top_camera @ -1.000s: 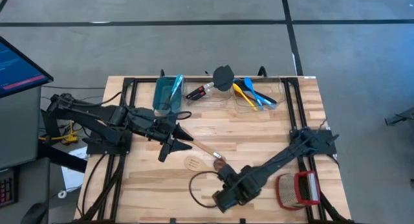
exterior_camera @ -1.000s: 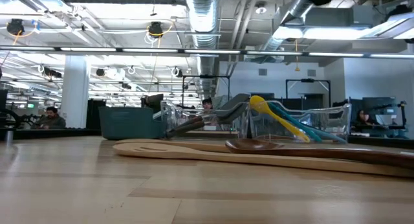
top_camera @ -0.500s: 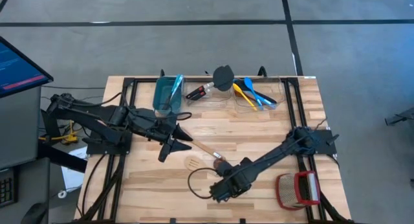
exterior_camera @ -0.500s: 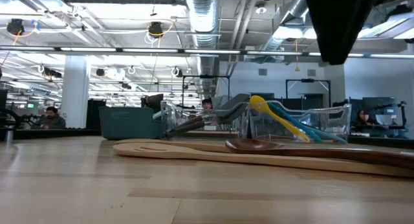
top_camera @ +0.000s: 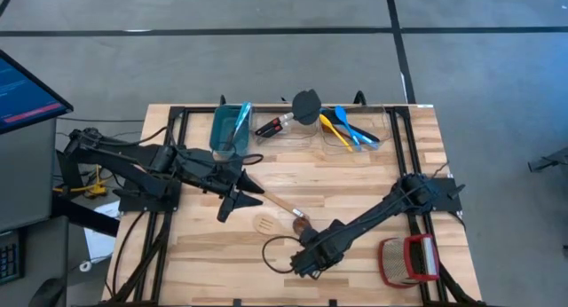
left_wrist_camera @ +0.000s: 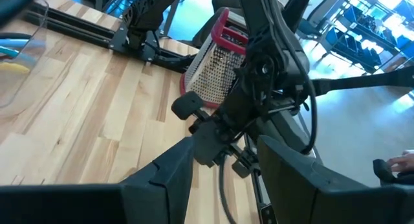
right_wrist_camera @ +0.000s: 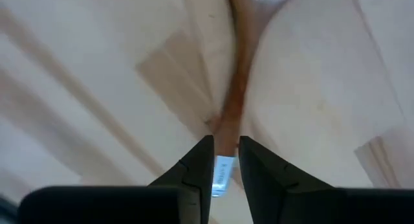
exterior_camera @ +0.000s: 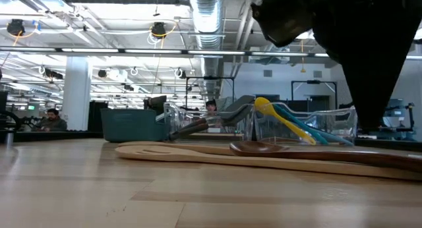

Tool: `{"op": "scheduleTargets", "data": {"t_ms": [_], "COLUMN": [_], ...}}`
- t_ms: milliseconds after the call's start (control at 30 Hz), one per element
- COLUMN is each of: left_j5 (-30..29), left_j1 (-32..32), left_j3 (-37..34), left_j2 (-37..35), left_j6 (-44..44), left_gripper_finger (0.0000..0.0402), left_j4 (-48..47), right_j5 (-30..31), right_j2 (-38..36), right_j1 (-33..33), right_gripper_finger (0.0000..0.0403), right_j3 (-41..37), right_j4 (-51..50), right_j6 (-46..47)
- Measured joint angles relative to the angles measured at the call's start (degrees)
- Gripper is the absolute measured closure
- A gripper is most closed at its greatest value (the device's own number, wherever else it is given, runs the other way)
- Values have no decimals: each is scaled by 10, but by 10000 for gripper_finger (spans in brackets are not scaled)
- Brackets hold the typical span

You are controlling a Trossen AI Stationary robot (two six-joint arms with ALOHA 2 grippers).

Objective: Pick & Place Kitchen Items
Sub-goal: Put the brown serving spoon into the right transparent bin

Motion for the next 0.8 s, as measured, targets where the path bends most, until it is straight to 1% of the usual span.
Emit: {"op": "scheduleTargets", "data": {"t_ms": [167, 300, 400, 533, 633, 700, 800], "left_j5": [0, 0, 0, 0, 0, 0, 0], "left_j1": [0, 0, 0, 0, 0, 0, 0], "left_j3": [0, 0, 0, 0, 0, 0, 0], "left_j2": [0, 0, 0, 0, 0, 0, 0], "left_j6": [0, 0, 0, -1, 0, -1, -1], "left_gripper_finger": [243, 243, 243, 243, 243, 243, 243], "left_j4": [-2, -3, -3, -3, -3, -4, -4], "right_j5": [0, 2, 6, 15, 18, 31, 44], "right_j2": [-1, -27, -62, -119, -143, -155, -155], "right_j1": [-4, -9, -11, -16, -15, -15, -17], "right_gripper_finger": [335, 335, 335, 335, 335, 335, 335], "right_j3": [-6, -38, -83, -127, -130, -129, -129], "right_j4": [8, 22, 54, 105, 136, 155, 177], "right_j6": [-34, -47, -35, 14, 21, 11, 6]}}
